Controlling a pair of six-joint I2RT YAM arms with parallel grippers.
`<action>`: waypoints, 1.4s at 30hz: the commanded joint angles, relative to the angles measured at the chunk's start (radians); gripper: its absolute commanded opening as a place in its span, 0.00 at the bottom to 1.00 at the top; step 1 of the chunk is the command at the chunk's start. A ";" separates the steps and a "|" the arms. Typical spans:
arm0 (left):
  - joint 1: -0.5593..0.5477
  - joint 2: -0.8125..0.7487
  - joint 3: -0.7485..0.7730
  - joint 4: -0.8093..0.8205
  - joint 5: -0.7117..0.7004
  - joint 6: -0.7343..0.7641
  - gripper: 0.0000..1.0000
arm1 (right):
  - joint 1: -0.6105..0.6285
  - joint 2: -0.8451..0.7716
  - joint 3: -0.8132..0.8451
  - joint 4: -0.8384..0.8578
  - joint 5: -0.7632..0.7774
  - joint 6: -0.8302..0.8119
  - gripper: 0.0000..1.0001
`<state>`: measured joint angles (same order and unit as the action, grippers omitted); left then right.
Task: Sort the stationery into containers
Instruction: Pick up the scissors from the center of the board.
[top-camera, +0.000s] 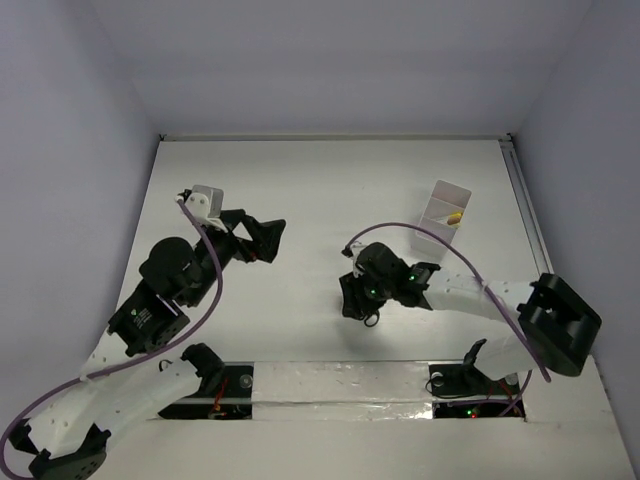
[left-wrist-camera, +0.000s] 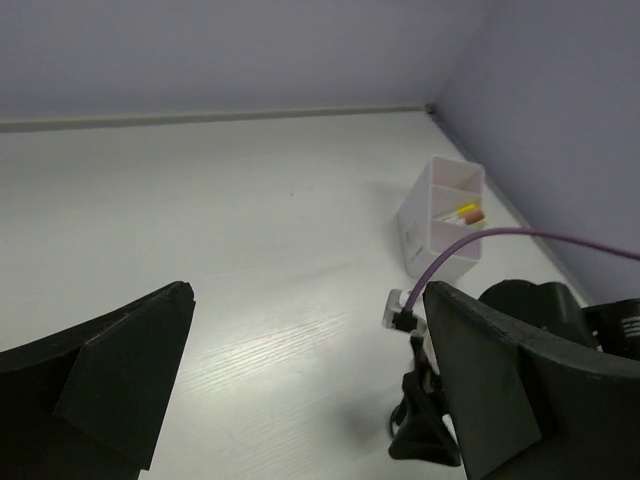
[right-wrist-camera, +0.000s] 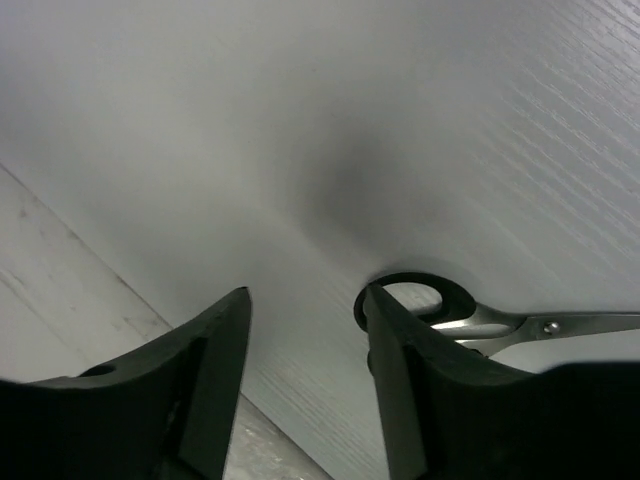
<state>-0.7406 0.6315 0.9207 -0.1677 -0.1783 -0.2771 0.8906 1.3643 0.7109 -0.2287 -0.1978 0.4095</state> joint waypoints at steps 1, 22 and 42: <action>-0.005 0.000 0.009 -0.135 -0.087 0.114 0.99 | 0.014 0.065 0.082 -0.082 0.106 -0.029 0.52; 0.004 -0.030 -0.143 0.014 -0.033 0.156 0.99 | 0.171 0.242 0.214 -0.280 0.300 0.040 0.36; 0.014 -0.021 -0.152 0.025 -0.003 0.161 0.99 | 0.194 0.176 0.213 -0.285 0.400 0.038 0.35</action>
<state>-0.7311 0.6094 0.7780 -0.1978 -0.1925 -0.1276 1.0752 1.5211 0.9138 -0.5163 0.1703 0.4526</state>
